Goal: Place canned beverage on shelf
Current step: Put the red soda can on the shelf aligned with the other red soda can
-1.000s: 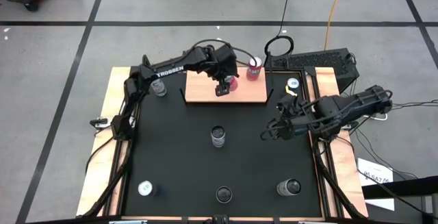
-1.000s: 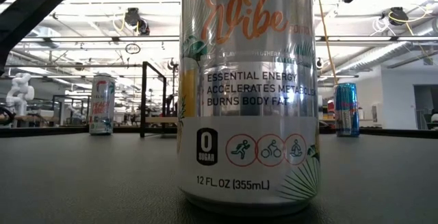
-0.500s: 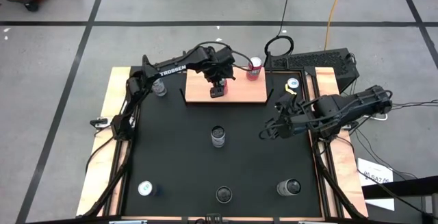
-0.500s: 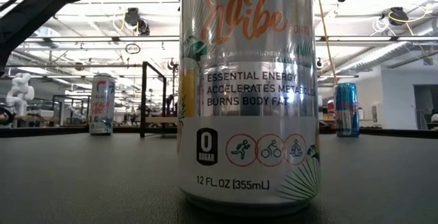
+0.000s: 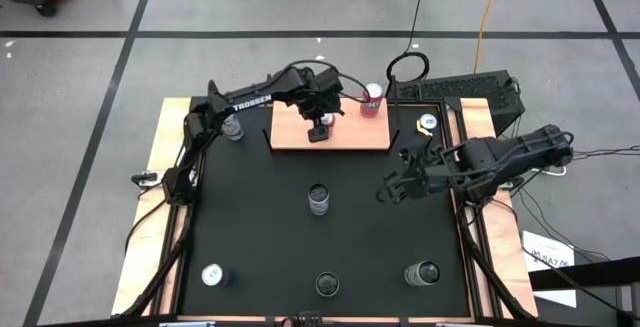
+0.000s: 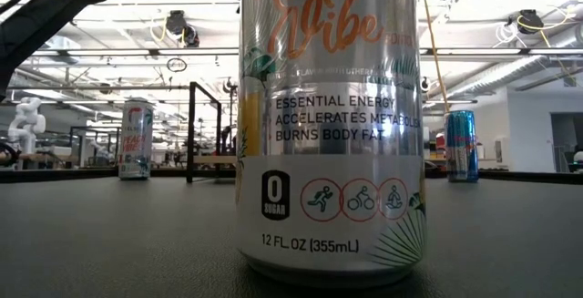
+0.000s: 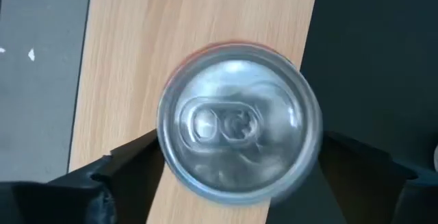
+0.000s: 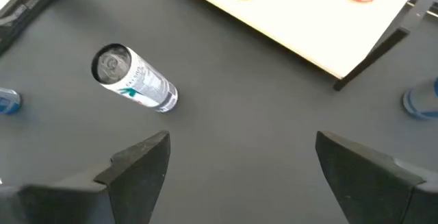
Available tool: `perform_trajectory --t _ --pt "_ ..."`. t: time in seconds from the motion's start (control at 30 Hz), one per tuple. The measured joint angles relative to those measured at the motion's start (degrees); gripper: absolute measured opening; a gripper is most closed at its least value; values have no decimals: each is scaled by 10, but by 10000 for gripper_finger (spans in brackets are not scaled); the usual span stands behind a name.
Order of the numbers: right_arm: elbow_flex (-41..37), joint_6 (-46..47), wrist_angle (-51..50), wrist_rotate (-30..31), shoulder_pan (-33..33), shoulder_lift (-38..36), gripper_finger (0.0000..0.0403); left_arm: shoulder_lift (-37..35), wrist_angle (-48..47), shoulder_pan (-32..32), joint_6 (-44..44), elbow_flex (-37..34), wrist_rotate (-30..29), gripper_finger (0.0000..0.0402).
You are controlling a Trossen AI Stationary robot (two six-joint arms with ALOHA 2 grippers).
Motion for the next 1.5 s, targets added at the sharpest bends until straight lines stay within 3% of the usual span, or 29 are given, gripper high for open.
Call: perform_trajectory --t 0.13,0.43,0.73,0.93,1.1,1.3,1.5 --pt "0 -39 21 -4 -22 0 352 0 -6 0 0 20 0 395" --pt "0 -219 97 -74 -114 1 352 -5 -88 2 -1 123 -2 391" --pt "1 -424 253 -199 -261 37 352 -111 -87 42 -39 140 -23 391" --pt "1 -480 344 -200 -320 109 352 -181 -71 64 -83 141 -44 391" --pt "1 -496 410 -198 -358 169 352 -214 -74 68 -123 141 -105 391" --pt "0 -527 485 -200 -377 220 352 -229 -95 68 -137 141 -121 391" --pt "0 -564 496 -200 -384 264 352 -230 -112 68 -142 140 -122 391"
